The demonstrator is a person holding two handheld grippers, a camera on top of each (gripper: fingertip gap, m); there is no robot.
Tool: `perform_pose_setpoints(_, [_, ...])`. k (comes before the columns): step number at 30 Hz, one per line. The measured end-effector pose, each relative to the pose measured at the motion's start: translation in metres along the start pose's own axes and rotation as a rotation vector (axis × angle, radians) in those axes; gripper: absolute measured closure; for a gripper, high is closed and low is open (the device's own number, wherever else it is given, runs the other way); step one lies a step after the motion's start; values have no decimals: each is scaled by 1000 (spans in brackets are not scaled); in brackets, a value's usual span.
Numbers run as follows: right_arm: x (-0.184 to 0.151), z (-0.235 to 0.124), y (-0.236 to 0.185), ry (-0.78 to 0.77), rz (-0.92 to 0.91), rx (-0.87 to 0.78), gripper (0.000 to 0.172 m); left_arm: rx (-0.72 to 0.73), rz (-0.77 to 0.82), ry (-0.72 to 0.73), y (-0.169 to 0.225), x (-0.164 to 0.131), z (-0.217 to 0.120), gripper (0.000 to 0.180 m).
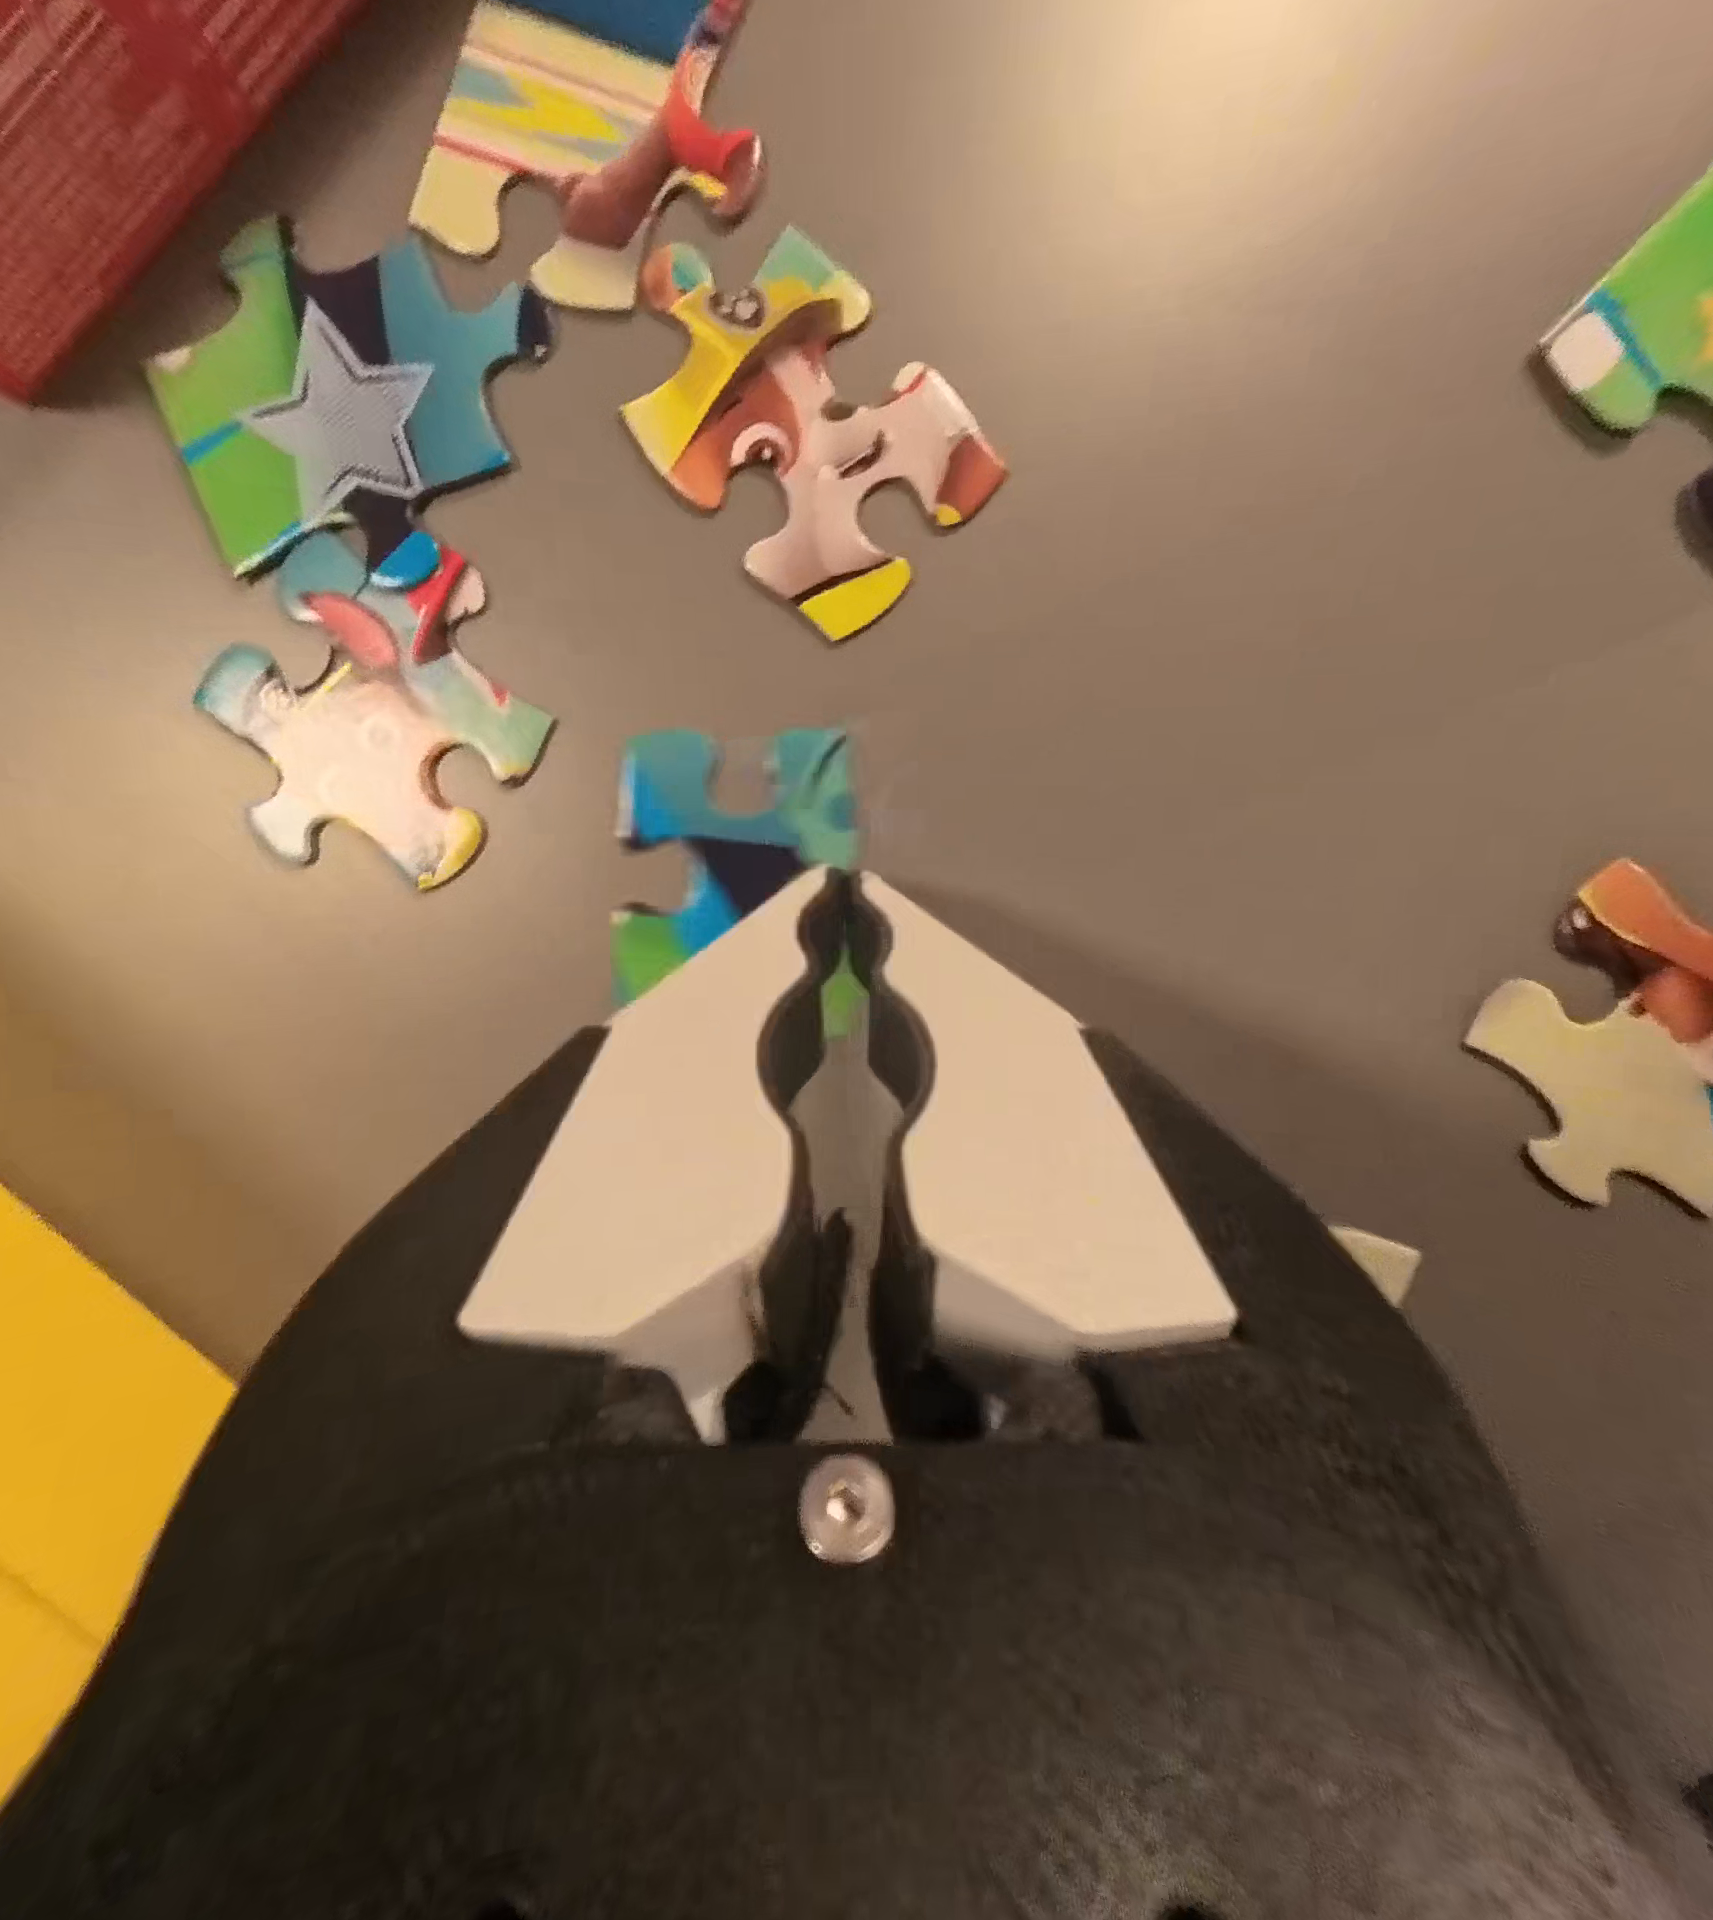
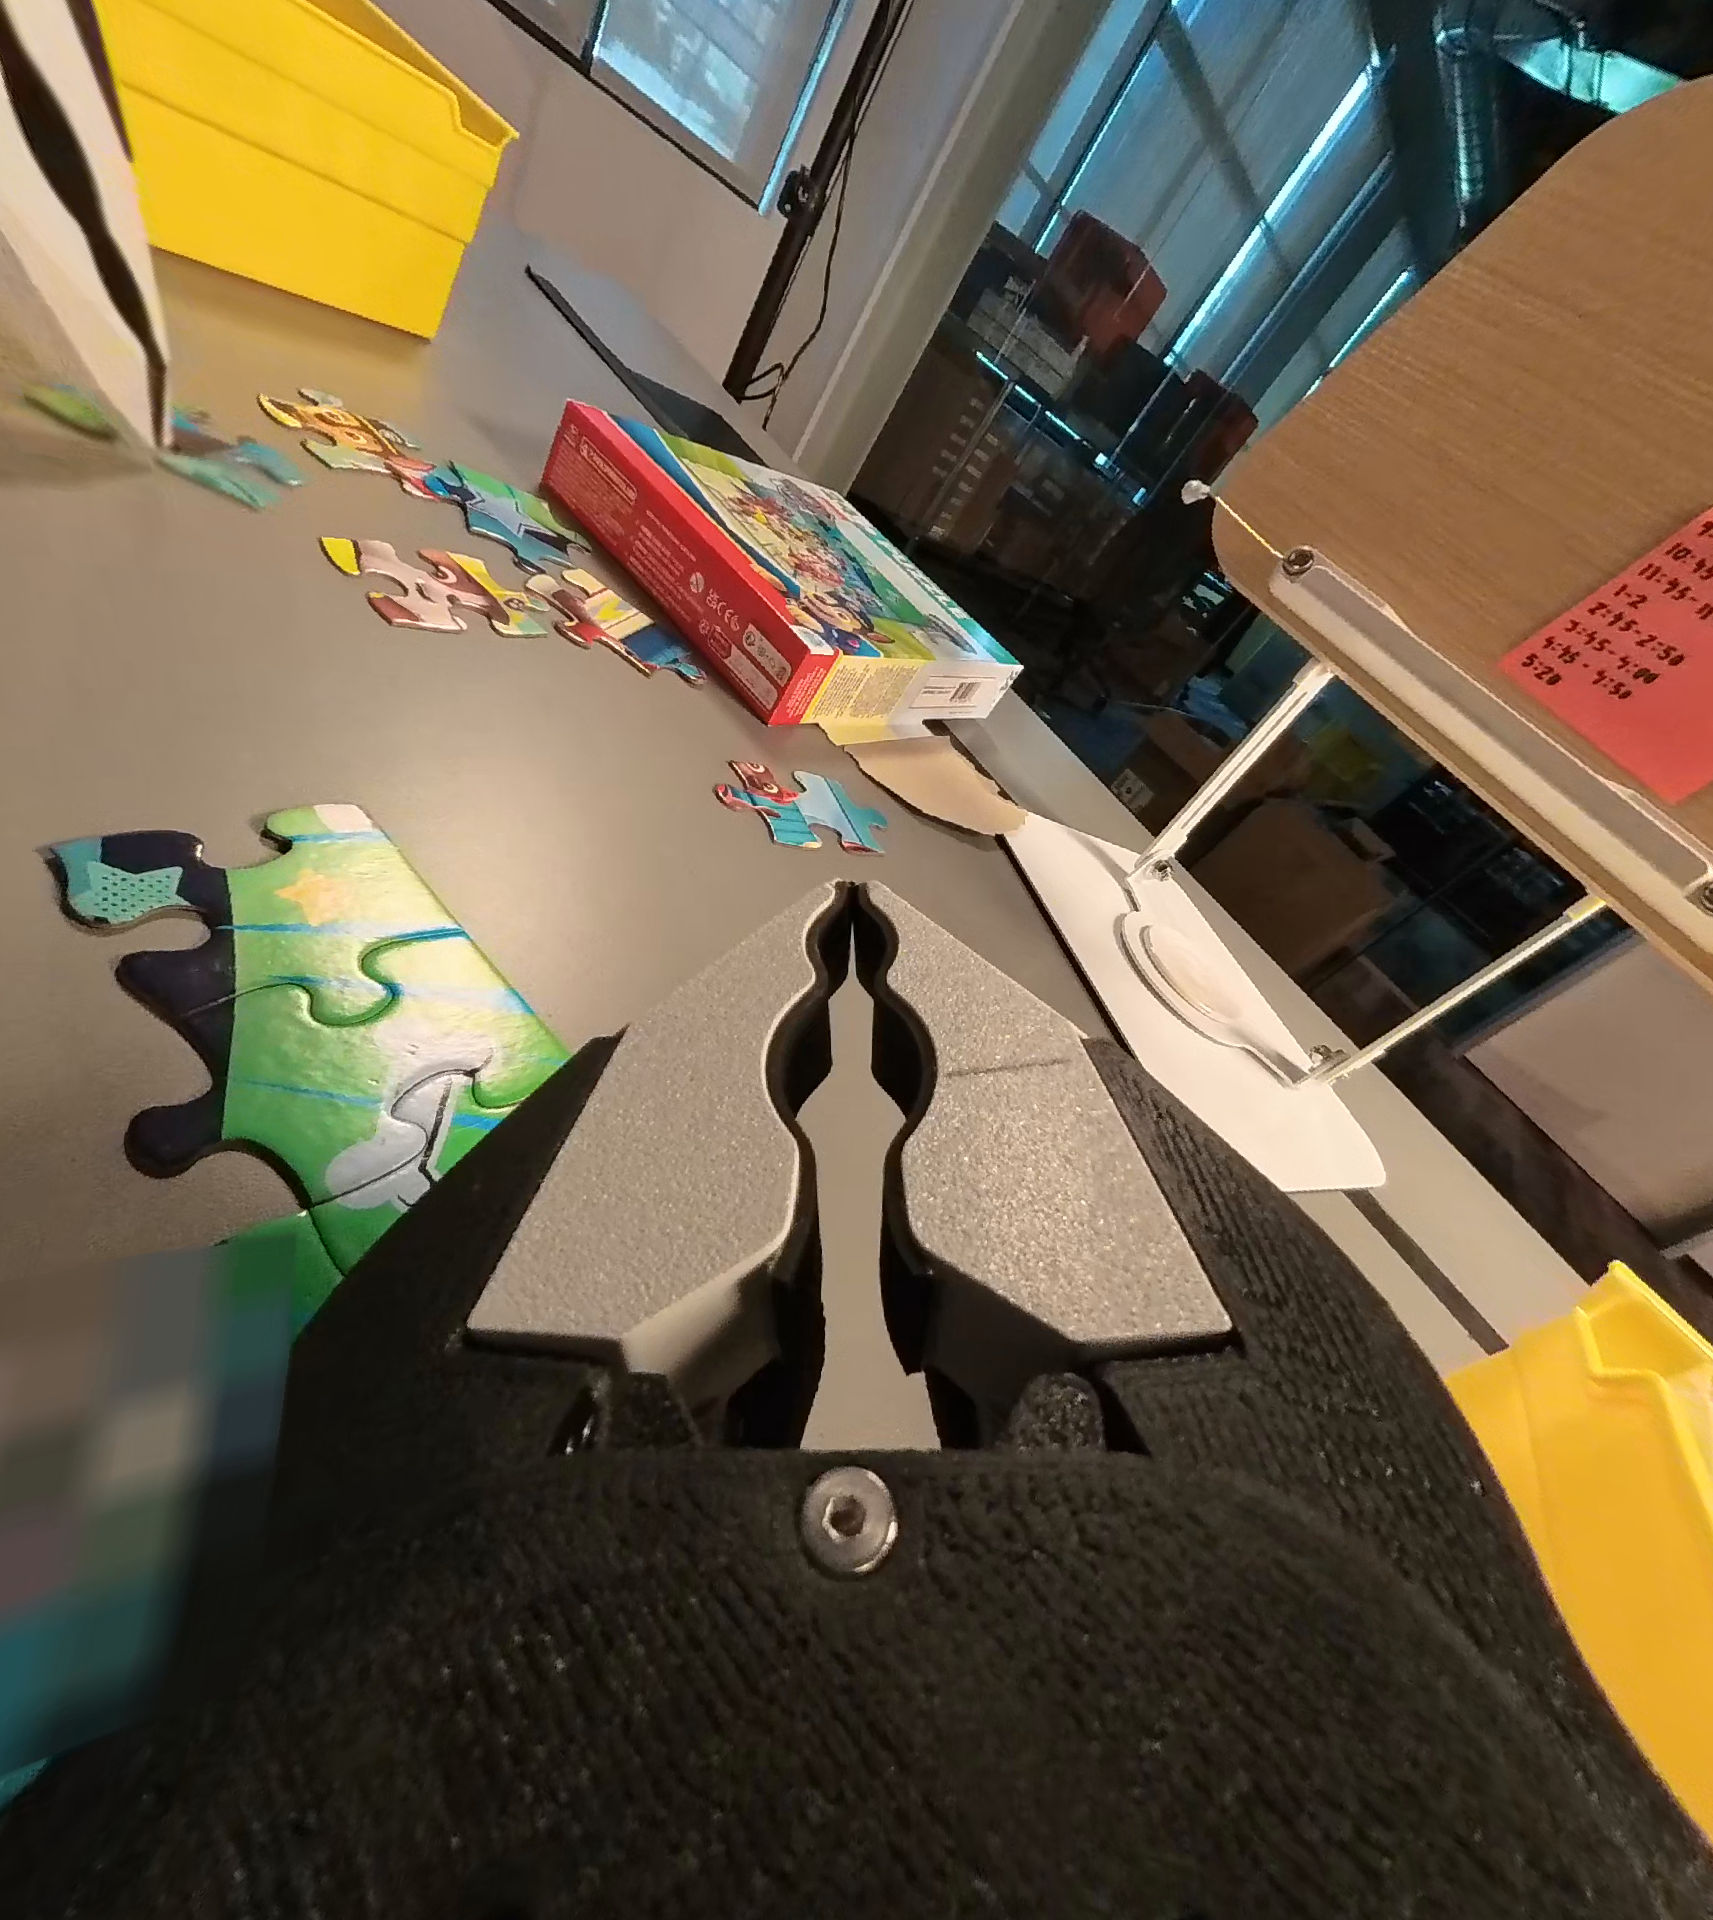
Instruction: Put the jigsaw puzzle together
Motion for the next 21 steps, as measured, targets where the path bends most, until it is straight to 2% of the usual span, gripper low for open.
perform_pose_setpoints(4, [0,0,0,0,5,0,172,-62,91,103,12,16,-11,180])
perform_pose_setpoints(8, [0,0,0,-1,2,1,172,-28,61,69,-3,15,-16,180])
perform_pose_setpoints(9, [0,0,0,-1,2,1,172,-18,31,48,-8,11,-15,175])
perform_pose_setpoints(11, [0,0,0,1,2,1,172,-1,-19,9,-18,4,-11,145])
perform_pose_setpoints(13, [0,0,0,1,3,1,172,-14,-14,-1,-23,1,-8,126])
perform_pose_setpoints(16, [0,1,0,0,6,2,172,-55,-31,-4,-32,0,-8,123])
perform_pose_setpoints(19, [0,1,0,0,6,3,172,-79,-103,25,-46,10,-8,137])
perform_pose_setpoints(21, [-1,1,0,-1,4,4,172,-112,-99,-13,-48,10,-5,136])
Point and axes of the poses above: each gripper's, where its closed fingertips meet, z out along the fingers, x out of its top, y = z × x across the jaws, the point moved 3 cm from there along -z, back along the fingers, and after that the axes turned 4 degrees about z, right-handed, at the moved point
